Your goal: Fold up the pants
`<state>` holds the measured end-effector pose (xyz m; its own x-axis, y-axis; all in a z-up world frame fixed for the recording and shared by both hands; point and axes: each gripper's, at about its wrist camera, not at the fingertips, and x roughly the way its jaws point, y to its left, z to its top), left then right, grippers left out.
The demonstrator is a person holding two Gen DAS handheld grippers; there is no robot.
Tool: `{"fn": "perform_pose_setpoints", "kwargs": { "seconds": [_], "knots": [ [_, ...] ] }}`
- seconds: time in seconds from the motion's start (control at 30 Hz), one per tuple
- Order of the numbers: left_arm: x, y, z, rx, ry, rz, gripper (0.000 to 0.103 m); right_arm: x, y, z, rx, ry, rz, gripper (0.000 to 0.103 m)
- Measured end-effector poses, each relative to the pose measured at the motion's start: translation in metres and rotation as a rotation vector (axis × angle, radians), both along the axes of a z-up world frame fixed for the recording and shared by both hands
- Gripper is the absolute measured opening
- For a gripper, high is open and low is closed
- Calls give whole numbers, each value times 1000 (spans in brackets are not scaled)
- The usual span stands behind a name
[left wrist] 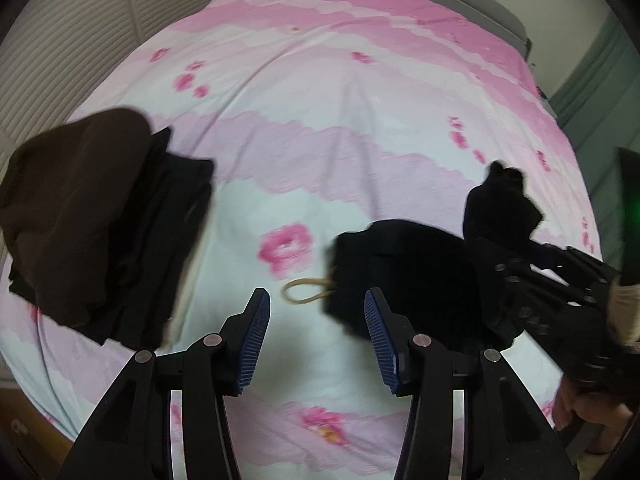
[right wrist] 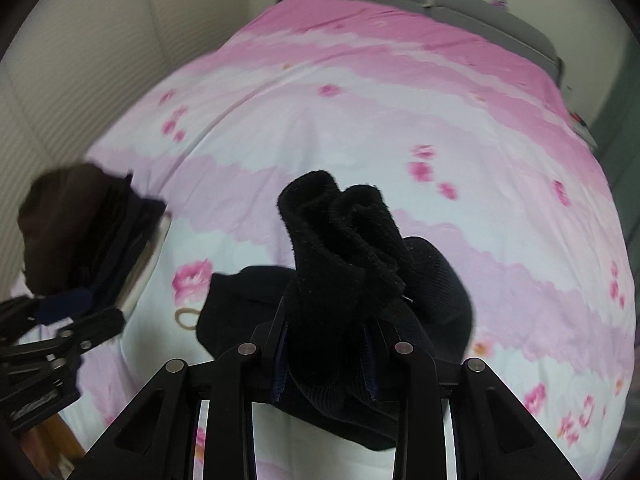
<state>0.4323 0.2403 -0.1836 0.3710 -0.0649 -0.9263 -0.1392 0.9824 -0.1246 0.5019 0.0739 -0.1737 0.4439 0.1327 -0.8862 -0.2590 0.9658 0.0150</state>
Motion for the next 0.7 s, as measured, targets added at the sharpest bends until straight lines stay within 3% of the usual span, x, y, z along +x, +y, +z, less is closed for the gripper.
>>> {"fn": "perform_pose_setpoints", "kwargs": {
  "seconds": [0.17,0.37,0.47,0.53,0.7],
  "knots": [
    [-10,28,-10,5,25,41,48,4,52,-38,-21,100,79,31],
    [-20,53,-11,9,16,91,49,9,83,-71,4,196,115,32],
    [-22,63,-12,-7,21,130,60,9,84,-76,39,211,109,44],
    [-24,66,-11,-21,21,146,63,7,80,-73,111,230,114,64],
    [-25,62,-6,8,5,137,71,-10,76,-46,240,227,150,72]
  ]
}}
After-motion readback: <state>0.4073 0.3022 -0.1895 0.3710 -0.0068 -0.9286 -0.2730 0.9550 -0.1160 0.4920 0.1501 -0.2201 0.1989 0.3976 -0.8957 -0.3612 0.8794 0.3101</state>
